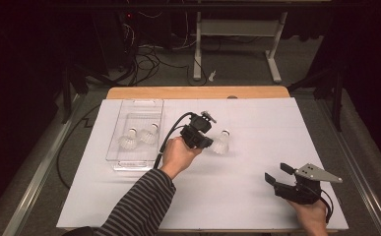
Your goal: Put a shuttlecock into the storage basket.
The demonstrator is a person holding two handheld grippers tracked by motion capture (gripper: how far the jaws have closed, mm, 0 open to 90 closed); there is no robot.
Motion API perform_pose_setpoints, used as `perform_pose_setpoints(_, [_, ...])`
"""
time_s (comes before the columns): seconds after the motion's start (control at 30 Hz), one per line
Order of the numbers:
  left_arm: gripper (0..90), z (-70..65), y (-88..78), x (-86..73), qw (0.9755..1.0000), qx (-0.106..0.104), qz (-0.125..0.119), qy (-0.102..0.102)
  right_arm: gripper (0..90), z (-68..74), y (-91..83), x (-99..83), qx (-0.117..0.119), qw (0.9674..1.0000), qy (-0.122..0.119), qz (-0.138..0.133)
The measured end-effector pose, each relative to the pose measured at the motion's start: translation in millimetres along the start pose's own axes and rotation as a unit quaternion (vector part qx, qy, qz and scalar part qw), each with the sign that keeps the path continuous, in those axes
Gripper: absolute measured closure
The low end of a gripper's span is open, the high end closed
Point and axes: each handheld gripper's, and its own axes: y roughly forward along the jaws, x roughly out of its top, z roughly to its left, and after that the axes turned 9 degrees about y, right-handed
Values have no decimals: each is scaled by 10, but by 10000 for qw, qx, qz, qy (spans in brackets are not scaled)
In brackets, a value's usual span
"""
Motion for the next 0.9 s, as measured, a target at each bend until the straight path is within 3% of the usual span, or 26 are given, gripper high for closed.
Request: perform_pose_setpoints(0.9, [897,24,-180,-66,10000,-42,-28,65,299,1,0,1,1,10000,1,-2])
